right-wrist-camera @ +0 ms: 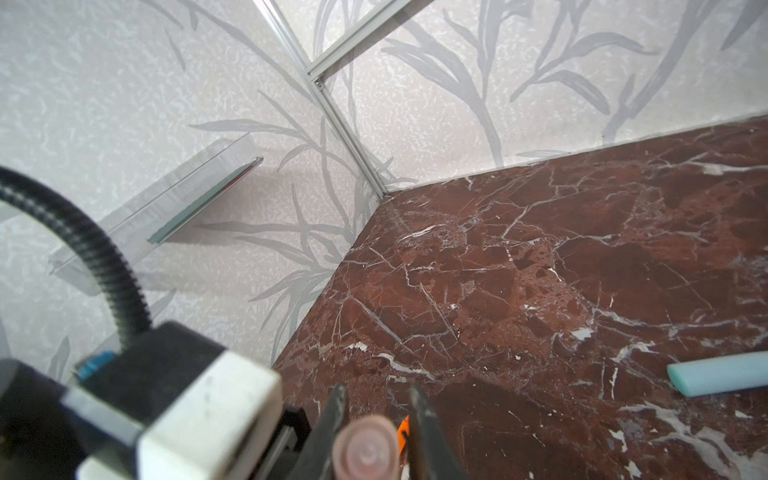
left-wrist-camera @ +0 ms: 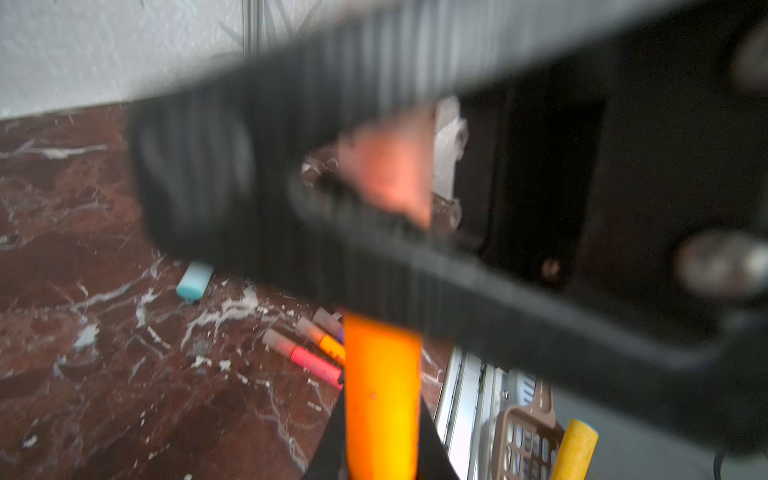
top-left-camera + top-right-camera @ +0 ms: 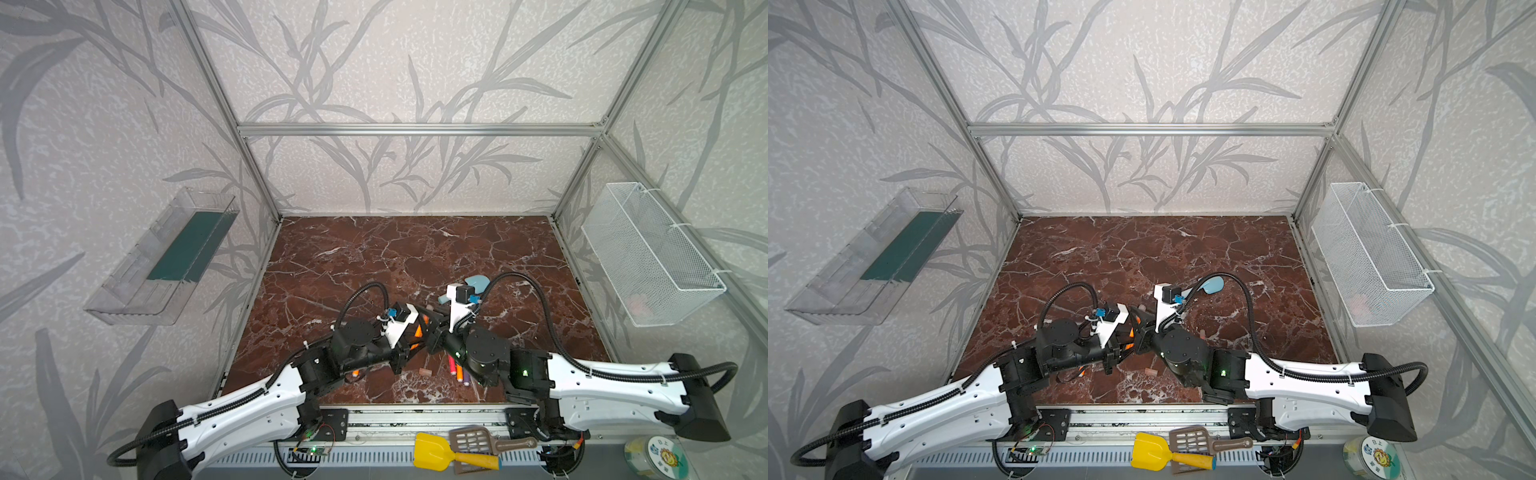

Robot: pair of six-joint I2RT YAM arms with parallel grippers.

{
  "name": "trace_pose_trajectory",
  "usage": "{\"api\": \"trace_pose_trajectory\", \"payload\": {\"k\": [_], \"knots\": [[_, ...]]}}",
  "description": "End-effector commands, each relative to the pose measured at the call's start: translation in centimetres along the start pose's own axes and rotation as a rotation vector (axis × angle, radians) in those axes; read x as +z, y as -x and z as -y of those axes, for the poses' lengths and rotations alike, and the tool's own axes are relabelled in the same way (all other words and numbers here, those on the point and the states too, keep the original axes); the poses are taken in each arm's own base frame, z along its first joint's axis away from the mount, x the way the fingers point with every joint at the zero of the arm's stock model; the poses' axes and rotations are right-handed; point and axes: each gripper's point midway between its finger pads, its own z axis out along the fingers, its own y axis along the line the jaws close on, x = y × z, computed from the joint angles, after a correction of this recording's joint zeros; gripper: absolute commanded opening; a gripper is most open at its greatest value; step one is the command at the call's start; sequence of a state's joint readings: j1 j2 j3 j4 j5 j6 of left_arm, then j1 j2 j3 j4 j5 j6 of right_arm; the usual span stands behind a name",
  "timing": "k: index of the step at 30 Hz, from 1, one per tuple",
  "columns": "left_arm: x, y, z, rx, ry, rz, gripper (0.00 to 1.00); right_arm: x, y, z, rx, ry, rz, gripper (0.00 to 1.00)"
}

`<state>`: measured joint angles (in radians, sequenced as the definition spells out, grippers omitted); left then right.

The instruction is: Insert the pens into the pen caps

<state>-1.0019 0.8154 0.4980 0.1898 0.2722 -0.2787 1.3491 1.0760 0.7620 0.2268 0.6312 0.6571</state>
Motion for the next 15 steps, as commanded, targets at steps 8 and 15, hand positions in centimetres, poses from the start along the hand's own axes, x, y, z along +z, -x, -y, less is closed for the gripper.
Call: {"api": "trace_pose_trajectory", "payload": {"k": [8,15], "knots": [[-0.4,3.8,4.9,0.034,-0.201,0.210,0.00,-0.4,-0.4,1.7,-0.147,-0.048,-0.076,0.31],[-0.6,4.7,1.4,-0.006,0.003,0.269,0.00,-0.2,-2.5,1.4,-0.084,0.009,-0.123,0.34]]}}
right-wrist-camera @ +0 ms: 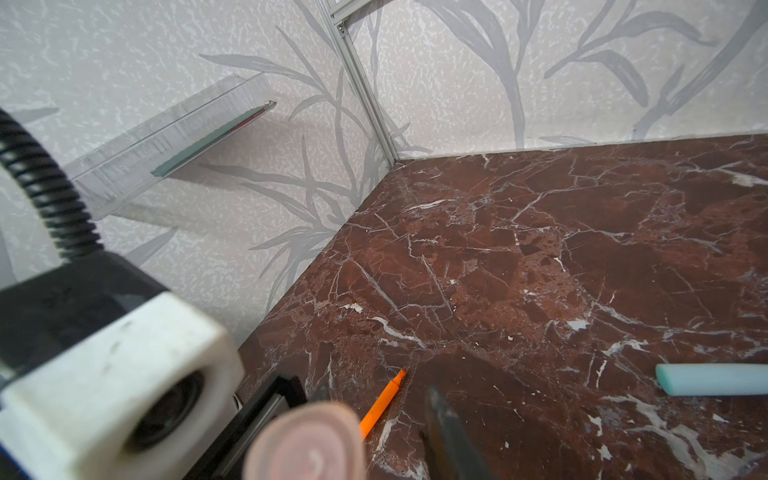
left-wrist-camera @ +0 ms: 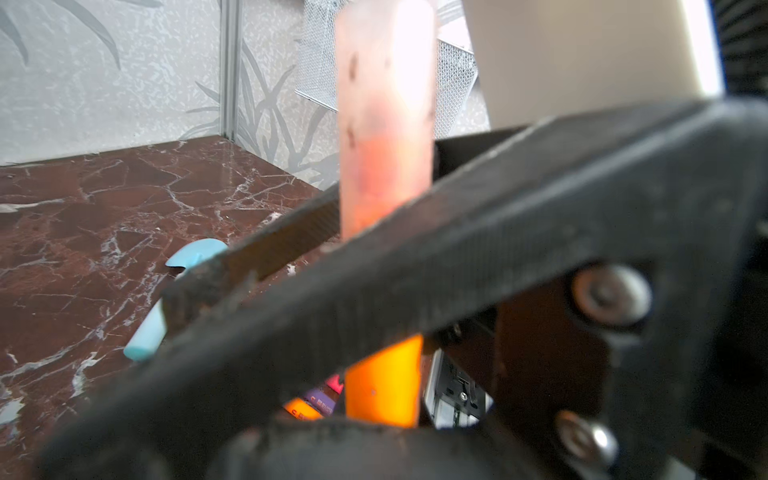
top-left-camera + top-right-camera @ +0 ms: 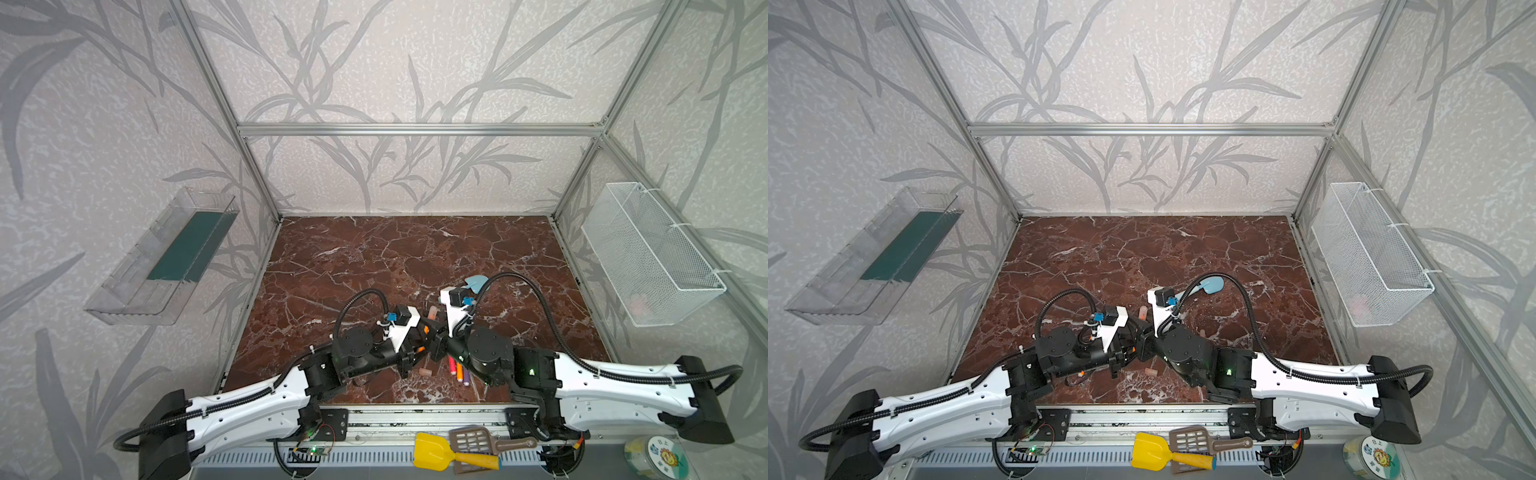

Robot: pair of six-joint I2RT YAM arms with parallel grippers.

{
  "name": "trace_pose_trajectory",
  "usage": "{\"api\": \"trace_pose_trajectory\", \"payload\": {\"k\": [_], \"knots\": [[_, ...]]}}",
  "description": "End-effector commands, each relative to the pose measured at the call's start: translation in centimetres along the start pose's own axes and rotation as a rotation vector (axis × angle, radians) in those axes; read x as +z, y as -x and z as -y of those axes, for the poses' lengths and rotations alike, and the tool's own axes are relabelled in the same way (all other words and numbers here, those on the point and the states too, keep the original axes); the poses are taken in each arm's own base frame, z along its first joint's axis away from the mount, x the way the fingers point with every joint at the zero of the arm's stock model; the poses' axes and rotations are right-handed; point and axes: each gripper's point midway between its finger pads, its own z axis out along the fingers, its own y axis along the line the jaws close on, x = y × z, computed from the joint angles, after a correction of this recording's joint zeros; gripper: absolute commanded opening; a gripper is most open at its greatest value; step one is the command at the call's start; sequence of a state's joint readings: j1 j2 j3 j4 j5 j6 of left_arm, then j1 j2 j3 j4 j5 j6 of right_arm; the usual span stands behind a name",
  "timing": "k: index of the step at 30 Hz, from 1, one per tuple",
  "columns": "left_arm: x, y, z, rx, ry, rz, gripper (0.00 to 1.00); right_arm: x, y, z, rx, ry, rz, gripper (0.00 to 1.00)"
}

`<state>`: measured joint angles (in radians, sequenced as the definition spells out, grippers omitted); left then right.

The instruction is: Insert the pens into the pen caps

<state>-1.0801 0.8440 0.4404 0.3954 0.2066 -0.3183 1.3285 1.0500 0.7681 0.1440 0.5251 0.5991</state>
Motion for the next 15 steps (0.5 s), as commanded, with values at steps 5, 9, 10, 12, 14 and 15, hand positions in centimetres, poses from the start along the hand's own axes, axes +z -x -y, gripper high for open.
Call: {"api": "trace_pose_trajectory", "payload": {"k": [5,9,10,12,14,15], "knots": [[-1.1,4.1,-0.3,-0.016,0.049,0.180,0.00,0.7,-2.4,1.3,0.001,-0.025,-0.055,0.04],[-1.3,3.1,-2.2,-0.054,0.151,0.146,0.17,0.4,-1.7,2.2,-0.020,-0.074,-0.031,0.00],[-1.4,2.3,-3.0,-0.069,0.192,0.123,0.29,0.1,-1.4,2.6,-0.037,-0.094,-0.028,0.00],[-1.9,0.4,-4.6,-0.095,0.277,0.054,0.45,-0.5,-0.7,3.9,-0.075,-0.162,-0.028,0.00],[-2.9,-1.6,-6.4,-0.120,0.385,-0.025,0.58,-0.8,-0.5,5.5,-0.112,-0.227,-0.059,0.00],[-3.7,-2.8,-7.5,-0.132,0.454,-0.070,0.65,-0.9,-0.5,6.6,-0.116,-0.260,-0.095,0.00]]}}
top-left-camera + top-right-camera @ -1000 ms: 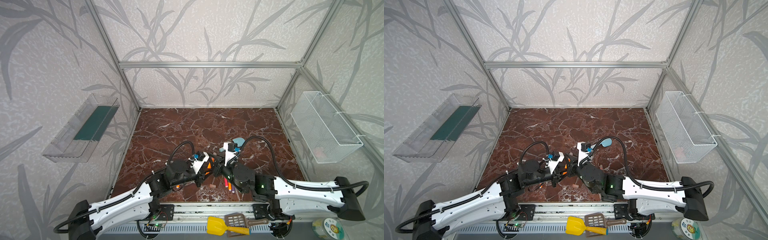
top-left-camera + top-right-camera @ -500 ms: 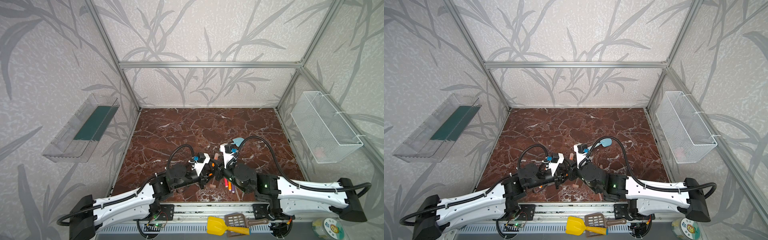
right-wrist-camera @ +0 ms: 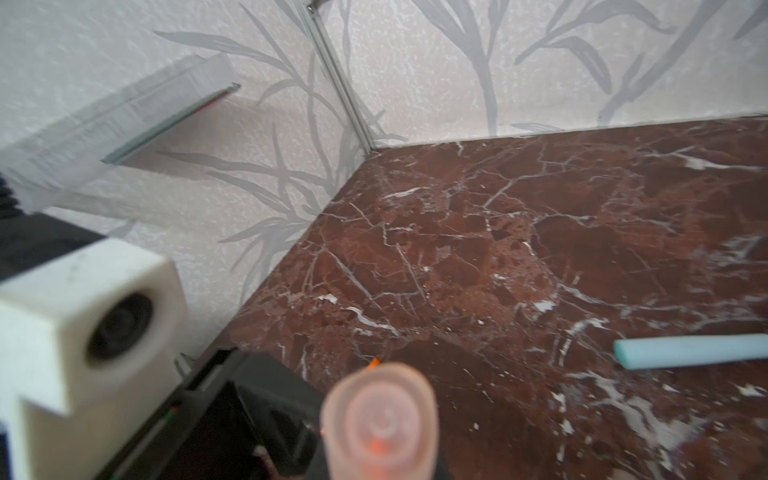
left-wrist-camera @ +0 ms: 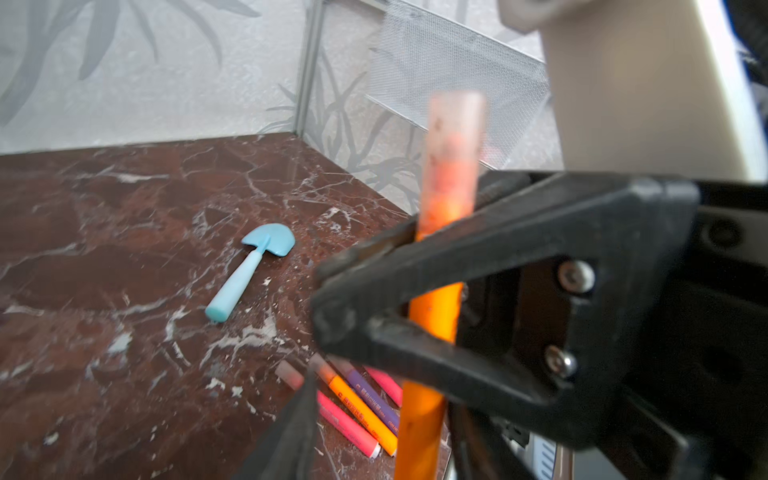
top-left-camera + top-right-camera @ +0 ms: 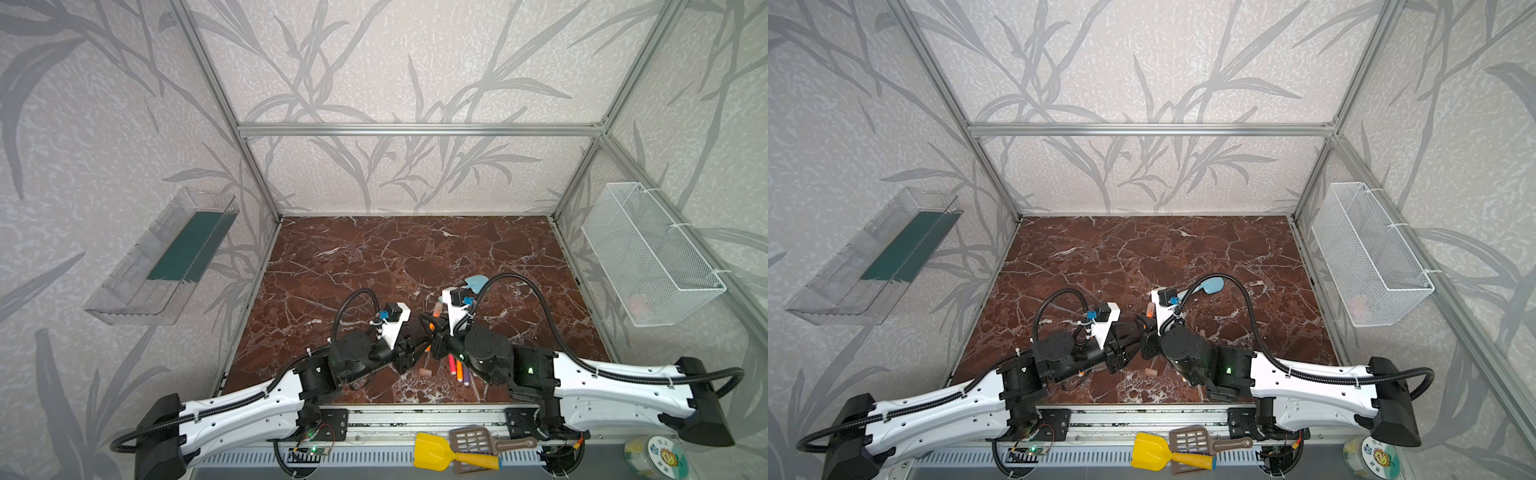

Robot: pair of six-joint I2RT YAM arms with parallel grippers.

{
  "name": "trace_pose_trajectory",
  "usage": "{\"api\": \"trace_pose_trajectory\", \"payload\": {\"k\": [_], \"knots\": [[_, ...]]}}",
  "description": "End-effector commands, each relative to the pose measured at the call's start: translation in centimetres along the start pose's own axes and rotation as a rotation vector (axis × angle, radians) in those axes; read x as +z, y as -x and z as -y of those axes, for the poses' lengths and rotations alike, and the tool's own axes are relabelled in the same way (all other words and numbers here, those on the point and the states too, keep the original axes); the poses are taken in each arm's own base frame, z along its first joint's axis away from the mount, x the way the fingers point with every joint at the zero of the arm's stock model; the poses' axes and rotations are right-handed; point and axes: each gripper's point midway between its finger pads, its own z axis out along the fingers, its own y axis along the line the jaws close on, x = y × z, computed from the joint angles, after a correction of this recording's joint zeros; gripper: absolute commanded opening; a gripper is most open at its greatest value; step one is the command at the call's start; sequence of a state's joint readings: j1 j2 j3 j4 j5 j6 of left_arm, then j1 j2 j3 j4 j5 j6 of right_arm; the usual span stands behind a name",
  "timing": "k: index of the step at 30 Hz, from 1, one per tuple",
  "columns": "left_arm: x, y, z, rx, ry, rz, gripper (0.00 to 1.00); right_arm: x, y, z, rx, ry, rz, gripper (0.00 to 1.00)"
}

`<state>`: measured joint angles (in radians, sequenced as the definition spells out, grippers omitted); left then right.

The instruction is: Insert the pens into the pen caps

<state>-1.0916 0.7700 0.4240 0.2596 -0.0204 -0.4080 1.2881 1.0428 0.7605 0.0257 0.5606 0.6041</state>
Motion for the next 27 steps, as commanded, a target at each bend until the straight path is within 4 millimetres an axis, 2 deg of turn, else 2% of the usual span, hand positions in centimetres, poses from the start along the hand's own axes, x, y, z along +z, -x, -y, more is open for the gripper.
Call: {"api": "trace_pose_trajectory", "payload": {"k": [1,3,6,9,12,16,18,21,25,27], "knots": [[-1.7,-2.4,-5.5,-0.035,0.297,-0.099,0.69,-0.5,0.0,4.3,-0.074,-0.166,-0.079,0.00],[-3.4,-4.1,-8.1,-0.033,0.448,-0.171,0.75,-0.2,-1.1,6.8,-0.071,-0.229,-0.135,0.00],[-6.6,-5.3,-11.5,-0.011,0.652,-0.219,0.77,0.6,-3.9,9.4,-0.053,-0.276,-0.239,0.00],[-10.2,-5.0,-14.0,-0.024,0.812,-0.166,0.78,2.1,-7.2,10.1,-0.064,-0.286,-0.373,0.00],[-12.7,-5.2,-15.2,-0.084,0.862,-0.096,0.83,3.4,-10.7,10.0,-0.067,-0.308,-0.534,0.00],[-13.4,-5.3,-15.0,-0.137,0.809,-0.054,0.85,4.6,-14.0,10.4,-0.097,-0.345,-0.675,0.00],[-13.6,-5.2,-15.3,-0.147,0.827,-0.051,0.85,4.8,-14.5,11.4,-0.115,-0.399,-0.691,0.00],[-12.4,-5.3,-15.1,-0.155,0.806,-0.097,0.86,5.1,-14.7,11.9,-0.116,-0.412,-0.696,0.00],[-11.1,-6.0,-16.1,-0.198,0.832,-0.201,0.85,5.8,-15.5,11.1,-0.108,-0.376,-0.734,0.00],[-10.4,-6.5,-16.6,-0.230,0.830,-0.231,0.85,5.8,-15.8,11.4,-0.116,-0.398,-0.758,0.00]]}}
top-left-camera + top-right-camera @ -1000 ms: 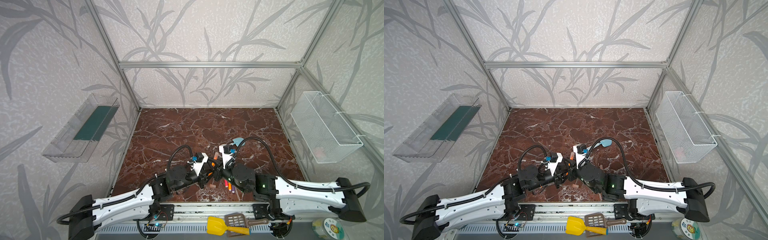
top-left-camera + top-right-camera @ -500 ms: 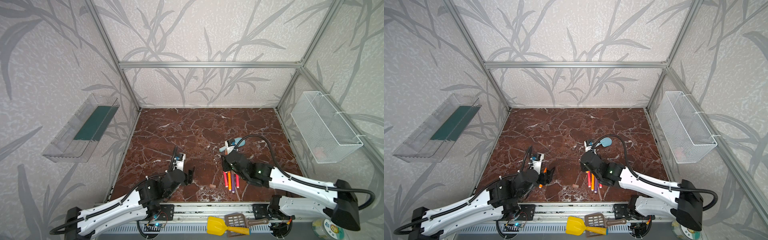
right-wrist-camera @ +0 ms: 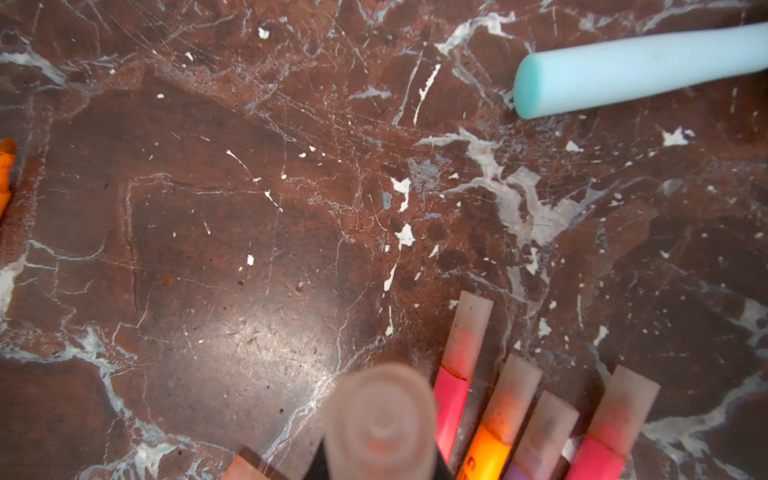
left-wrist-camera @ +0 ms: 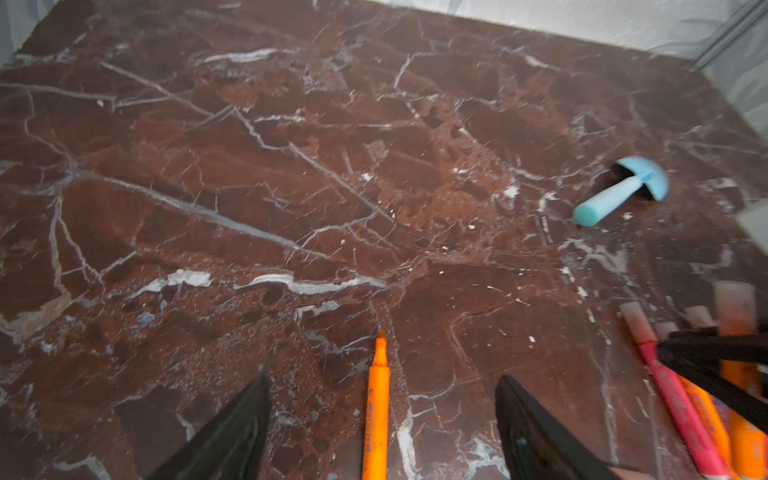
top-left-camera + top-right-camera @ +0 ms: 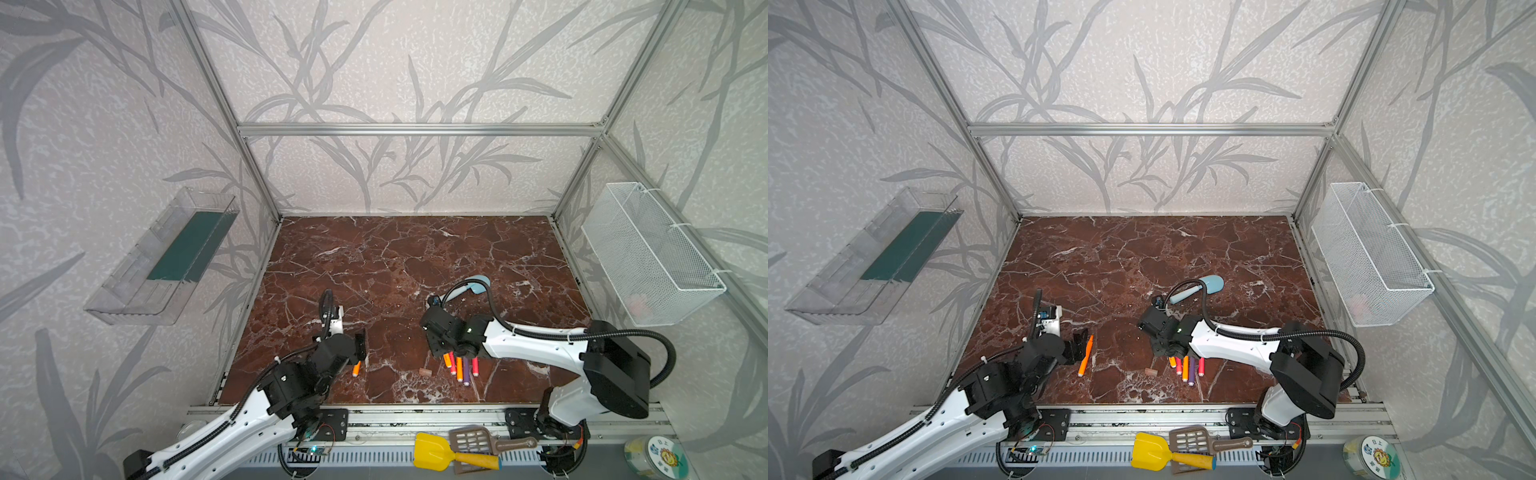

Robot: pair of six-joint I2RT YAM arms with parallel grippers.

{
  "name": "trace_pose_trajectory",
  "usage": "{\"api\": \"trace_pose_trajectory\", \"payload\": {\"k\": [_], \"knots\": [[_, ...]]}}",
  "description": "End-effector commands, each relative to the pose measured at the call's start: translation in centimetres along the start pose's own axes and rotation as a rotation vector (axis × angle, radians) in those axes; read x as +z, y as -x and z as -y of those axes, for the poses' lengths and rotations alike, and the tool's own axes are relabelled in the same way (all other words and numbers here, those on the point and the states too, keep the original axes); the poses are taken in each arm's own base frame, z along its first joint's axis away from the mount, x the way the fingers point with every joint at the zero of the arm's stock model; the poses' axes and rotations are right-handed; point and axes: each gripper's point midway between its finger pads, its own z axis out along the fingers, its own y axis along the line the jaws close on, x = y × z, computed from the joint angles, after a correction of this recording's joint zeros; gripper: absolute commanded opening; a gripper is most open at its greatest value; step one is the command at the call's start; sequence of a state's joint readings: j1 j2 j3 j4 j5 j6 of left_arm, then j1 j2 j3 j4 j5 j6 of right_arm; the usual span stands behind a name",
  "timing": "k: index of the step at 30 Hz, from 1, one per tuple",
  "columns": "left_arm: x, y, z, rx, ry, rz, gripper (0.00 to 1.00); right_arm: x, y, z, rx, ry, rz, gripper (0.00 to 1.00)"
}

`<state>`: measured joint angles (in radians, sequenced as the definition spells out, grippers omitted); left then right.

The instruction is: Insert the pens into the pen caps

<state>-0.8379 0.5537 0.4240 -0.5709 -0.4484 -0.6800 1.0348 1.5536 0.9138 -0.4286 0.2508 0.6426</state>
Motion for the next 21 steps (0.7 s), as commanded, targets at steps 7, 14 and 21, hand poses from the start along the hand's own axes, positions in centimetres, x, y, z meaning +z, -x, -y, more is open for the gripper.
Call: {"api": "trace_pose_trajectory", "payload": {"k": [7,14,21], "knots": [[1.6,0.1,-0.4,-0.054,0.030,-0.068,0.85,1.4,-0.7,-0.8,-0.017,-0.017,-0.096,0.02],[2.3,0.0,0.0,-0.098,0.031,-0.093,0.83,2.6,-1.9,0.5,-0.026,-0.083,-0.127,0.09],[2.7,-0.7,0.1,-0.117,0.029,-0.119,0.83,5.4,-2.9,2.2,0.004,-0.116,-0.169,0.10]]}}
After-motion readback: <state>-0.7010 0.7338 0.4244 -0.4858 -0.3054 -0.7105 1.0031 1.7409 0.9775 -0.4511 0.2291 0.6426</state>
